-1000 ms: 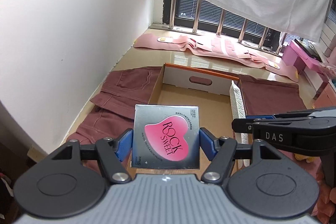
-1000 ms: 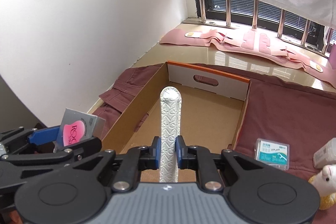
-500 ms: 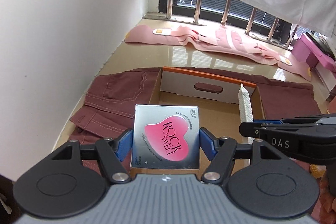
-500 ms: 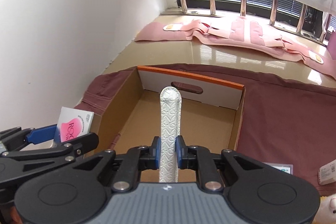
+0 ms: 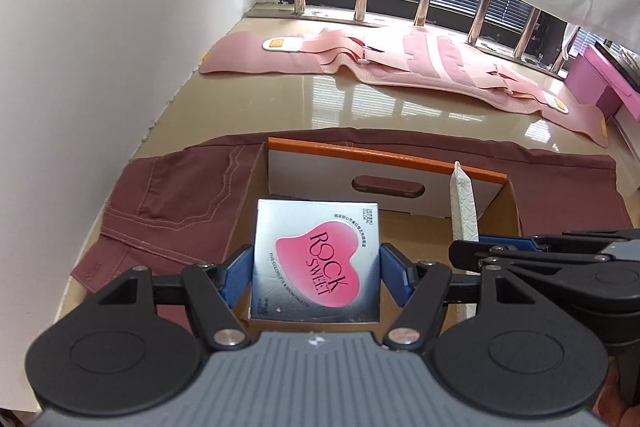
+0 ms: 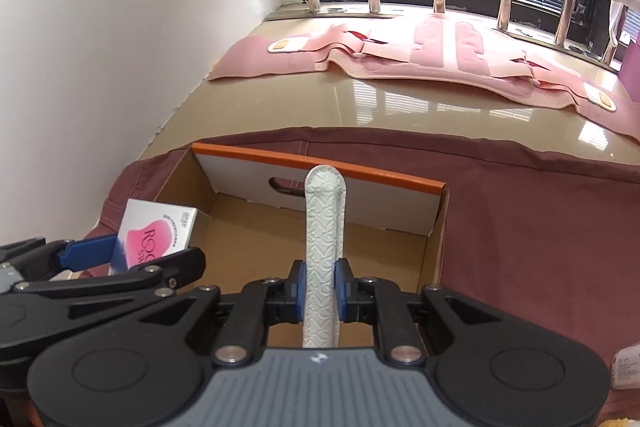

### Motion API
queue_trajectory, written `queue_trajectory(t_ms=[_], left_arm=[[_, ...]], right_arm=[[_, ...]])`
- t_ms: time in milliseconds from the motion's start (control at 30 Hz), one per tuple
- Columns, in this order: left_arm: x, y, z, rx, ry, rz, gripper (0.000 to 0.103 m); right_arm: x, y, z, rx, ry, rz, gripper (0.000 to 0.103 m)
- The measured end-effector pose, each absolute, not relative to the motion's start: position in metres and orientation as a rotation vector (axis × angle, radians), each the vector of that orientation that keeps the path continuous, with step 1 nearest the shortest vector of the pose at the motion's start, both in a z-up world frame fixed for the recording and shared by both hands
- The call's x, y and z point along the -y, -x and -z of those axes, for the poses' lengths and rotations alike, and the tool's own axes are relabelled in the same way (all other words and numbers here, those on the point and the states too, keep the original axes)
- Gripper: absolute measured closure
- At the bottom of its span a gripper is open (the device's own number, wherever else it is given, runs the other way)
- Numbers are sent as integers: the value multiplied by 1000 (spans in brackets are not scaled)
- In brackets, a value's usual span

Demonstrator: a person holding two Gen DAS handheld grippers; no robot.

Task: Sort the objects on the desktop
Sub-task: 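Lower both items into the cardboard box and open both grippers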

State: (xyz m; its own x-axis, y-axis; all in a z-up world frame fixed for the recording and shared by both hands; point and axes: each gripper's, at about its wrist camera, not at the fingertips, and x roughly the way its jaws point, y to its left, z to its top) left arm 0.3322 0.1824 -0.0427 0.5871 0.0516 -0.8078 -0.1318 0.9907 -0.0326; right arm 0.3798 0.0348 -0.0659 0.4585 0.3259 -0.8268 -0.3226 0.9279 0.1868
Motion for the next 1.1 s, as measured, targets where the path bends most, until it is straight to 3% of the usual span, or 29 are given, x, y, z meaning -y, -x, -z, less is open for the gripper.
queue_trajectory(t_ms=[1100], left_arm=[[-173, -394, 100, -1079, -2, -87, 35]], right_arm=[[-37, -418, 90, -1088, 3, -367, 90]])
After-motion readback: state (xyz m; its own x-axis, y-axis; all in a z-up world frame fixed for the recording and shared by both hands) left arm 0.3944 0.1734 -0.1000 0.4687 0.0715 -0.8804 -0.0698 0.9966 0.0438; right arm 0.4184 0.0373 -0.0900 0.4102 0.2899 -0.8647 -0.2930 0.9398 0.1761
